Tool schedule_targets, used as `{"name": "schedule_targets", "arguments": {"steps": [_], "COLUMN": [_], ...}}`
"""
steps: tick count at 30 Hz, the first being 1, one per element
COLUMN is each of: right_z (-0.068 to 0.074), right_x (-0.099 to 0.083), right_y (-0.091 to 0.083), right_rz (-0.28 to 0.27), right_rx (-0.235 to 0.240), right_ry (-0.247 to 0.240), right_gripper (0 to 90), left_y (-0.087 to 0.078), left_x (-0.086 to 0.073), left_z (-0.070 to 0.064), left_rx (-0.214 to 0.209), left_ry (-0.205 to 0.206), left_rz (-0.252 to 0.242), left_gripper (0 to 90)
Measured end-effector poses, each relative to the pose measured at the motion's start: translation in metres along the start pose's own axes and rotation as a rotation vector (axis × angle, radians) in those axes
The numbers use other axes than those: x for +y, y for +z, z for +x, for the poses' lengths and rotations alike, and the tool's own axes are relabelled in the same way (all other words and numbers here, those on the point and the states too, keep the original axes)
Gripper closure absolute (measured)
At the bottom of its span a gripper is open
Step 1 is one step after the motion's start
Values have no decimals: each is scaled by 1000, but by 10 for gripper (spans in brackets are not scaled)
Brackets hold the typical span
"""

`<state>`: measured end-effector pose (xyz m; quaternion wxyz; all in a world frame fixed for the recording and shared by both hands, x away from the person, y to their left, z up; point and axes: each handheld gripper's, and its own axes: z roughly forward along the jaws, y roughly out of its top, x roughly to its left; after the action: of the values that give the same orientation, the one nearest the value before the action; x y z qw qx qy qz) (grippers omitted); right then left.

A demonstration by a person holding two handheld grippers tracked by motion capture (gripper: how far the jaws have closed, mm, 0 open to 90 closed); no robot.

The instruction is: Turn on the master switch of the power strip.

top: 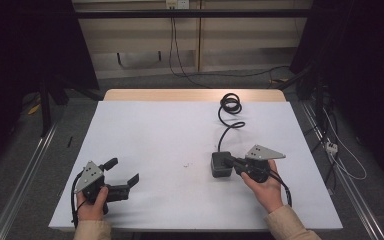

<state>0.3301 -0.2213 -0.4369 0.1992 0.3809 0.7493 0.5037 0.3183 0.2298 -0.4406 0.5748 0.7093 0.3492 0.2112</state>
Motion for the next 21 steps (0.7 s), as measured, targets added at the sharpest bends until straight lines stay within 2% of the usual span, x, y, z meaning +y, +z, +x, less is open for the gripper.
{"name": "schedule_targets", "arguments": {"steps": [4, 6, 11, 15, 19, 21], "right_z": [0, 1, 3, 4, 7, 8], "right_x": [-1, 0, 0, 3, 4, 4], "right_y": [0, 0, 0, -2, 0, 1], "right_rz": [-4, -1, -1, -25, 7, 4], "right_rx": [2, -6, -17, -5, 16, 17], "right_ry": [0, -23, -38, -29, -39, -46], "right_gripper": [900, 900, 900, 900, 900, 900], "left_y": [1, 1, 0, -1, 0, 0], "left_x": [0, 0, 0, 0, 1, 1], "left_z": [0, 0, 1, 2, 1, 1], "left_rx": [-1, -3, 2, 5, 4, 5], "left_ry": [2, 4, 1, 6, 6, 6], "left_rz": [3, 3, 0, 0, -2, -2], "left_gripper": [27, 27, 28, 27, 28, 27]}}
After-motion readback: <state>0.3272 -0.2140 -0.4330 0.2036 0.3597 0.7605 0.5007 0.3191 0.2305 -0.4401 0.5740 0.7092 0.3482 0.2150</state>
